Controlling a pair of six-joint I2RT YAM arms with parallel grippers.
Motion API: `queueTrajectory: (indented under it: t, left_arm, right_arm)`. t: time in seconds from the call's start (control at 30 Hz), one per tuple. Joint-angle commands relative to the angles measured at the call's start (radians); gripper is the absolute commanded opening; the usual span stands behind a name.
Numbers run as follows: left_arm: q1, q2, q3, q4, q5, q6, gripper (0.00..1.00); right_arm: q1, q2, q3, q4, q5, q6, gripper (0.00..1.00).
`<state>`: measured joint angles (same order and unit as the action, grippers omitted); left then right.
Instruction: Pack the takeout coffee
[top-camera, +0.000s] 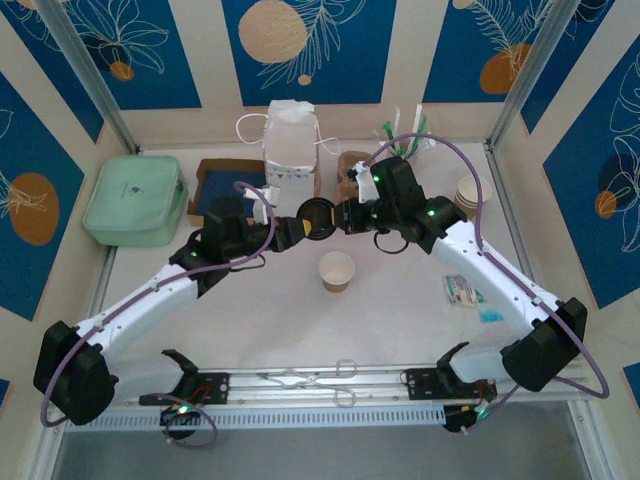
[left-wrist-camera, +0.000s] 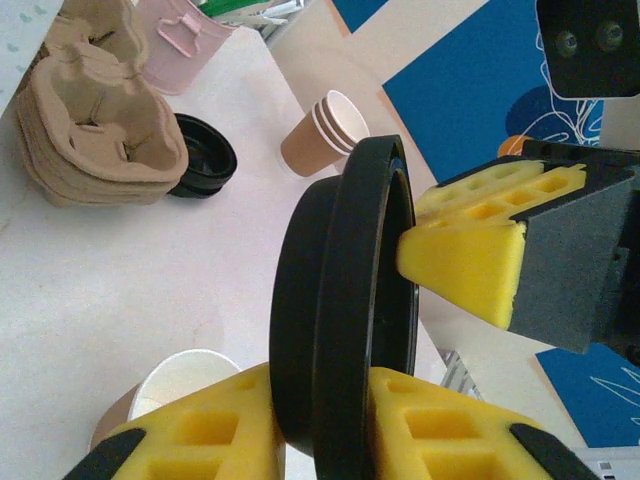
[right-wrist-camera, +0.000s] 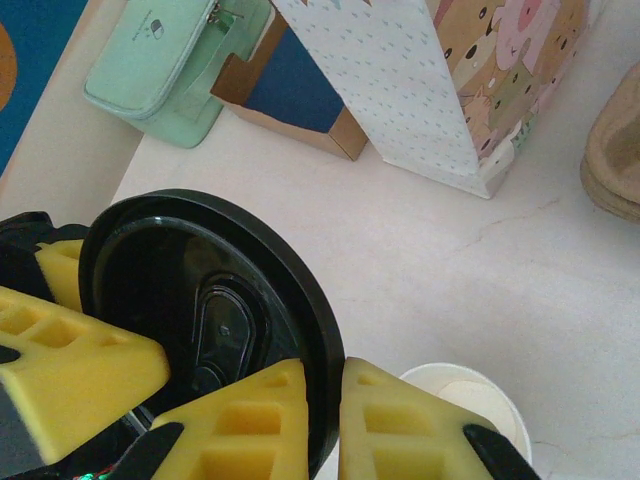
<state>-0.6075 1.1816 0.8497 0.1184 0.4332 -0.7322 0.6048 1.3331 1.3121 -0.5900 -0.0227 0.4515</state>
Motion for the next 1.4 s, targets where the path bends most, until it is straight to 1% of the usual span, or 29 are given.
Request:
queueTrajectory:
  t: [0.0, 0.17, 0.3, 0.47, 0.57, 0.7, 0.9, 1.0, 1.1, 1.13, 1.2, 1.27, 1.3, 1.37]
  left_arm:
    - [-0.02, 0.003, 0.028, 0.011, 0.001, 0.022, 0.25]
    - [-0.024, 0.001, 0.034, -0.013, -0.018, 0.036, 0.25]
    - [-0.029, -0.001, 0.038, -0.036, -0.045, 0.055, 0.24]
    - [-0.038, -0.007, 0.041, -0.068, -0.101, 0.084, 0.17]
    - [-0.047, -0.017, 0.046, -0.103, -0.156, 0.106, 0.13]
    - [-0.06, -0.036, 0.042, -0.13, -0.226, 0.126, 0.09]
    - [-0.083, -0.066, 0.032, -0.154, -0.329, 0.15, 0.04]
    - [-0.091, -0.081, 0.017, -0.148, -0.376, 0.157, 0.03]
    - [-0.098, -0.1, 0.006, -0.145, -0.423, 0.187, 0.02]
    - [-0.102, -0.108, 0.01, -0.155, -0.447, 0.212, 0.03]
    - [-0.111, -0.127, 0.026, -0.184, -0.52, 0.274, 0.0]
    - [-0.129, -0.161, 0.023, -0.183, -0.626, 0.349, 0.0]
    - [-0.137, -0.179, 0.012, -0.165, -0.671, 0.388, 0.0]
    - [-0.164, -0.226, -0.037, -0.073, -0.768, 0.486, 0.0]
  right_arm:
    - [0.015, -0.014, -0.001, 0.015, 0.003, -0.016, 0.11]
    - [0.022, -0.014, 0.005, 0.013, 0.004, -0.017, 0.13]
    - [0.029, -0.013, 0.012, 0.013, 0.004, -0.02, 0.19]
    - [0.035, -0.013, 0.023, 0.007, -0.003, -0.019, 0.28]
    - [0.038, -0.017, 0.02, 0.011, -0.005, -0.017, 0.31]
    - [0.039, -0.024, 0.01, 0.013, -0.005, -0.009, 0.33]
    - [0.043, -0.058, -0.008, 0.018, -0.008, 0.016, 0.4]
    - [0.036, -0.079, -0.016, 0.012, -0.011, 0.053, 0.45]
    - [-0.008, -0.083, -0.012, -0.023, -0.029, 0.126, 0.46]
    - [-0.036, -0.079, -0.01, -0.036, -0.057, 0.151, 0.46]
    - [-0.103, -0.073, -0.021, -0.04, -0.159, 0.205, 0.48]
    - [-0.174, -0.069, -0.043, -0.022, -0.282, 0.275, 0.48]
    - [-0.198, -0.069, -0.051, -0.016, -0.322, 0.299, 0.48]
    - [-0.234, -0.071, -0.058, -0.009, -0.389, 0.335, 0.49]
